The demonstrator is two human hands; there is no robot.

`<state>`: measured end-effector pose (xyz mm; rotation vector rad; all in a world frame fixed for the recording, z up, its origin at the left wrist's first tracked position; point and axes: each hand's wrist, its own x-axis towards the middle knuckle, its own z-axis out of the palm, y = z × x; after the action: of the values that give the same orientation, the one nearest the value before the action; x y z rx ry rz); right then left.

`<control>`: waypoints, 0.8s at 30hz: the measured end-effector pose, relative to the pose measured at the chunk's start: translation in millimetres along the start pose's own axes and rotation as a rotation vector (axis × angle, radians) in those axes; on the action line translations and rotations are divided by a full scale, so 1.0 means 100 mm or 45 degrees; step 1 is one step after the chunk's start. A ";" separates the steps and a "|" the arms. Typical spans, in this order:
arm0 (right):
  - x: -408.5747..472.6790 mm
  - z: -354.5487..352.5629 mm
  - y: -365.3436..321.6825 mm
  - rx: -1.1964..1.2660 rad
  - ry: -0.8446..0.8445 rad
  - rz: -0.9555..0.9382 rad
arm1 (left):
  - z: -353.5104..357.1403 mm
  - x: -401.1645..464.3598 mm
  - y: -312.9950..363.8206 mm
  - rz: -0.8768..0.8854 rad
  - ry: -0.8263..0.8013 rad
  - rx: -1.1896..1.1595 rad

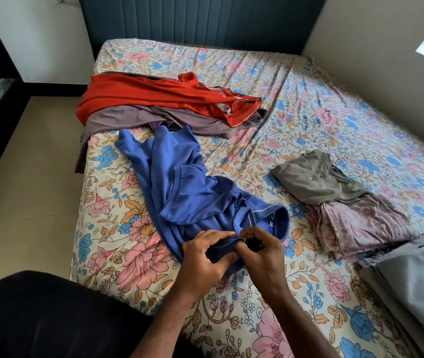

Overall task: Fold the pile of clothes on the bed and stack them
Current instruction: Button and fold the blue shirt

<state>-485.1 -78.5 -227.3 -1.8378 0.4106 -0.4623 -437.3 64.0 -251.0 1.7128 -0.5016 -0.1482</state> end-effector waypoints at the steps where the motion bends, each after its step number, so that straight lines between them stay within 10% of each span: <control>1: 0.00 -0.01 0.00 0.059 -0.037 0.035 | 0.00 0.01 0.00 -0.007 0.029 0.014; 24: -0.04 -0.04 0.04 0.725 -0.272 0.386 | 0.10 0.01 -0.05 -0.091 0.127 0.123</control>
<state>-491.0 -81.0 -230.9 -1.2311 0.3574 -0.1464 -438.5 55.2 -257.3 1.8237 -0.3791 -0.0909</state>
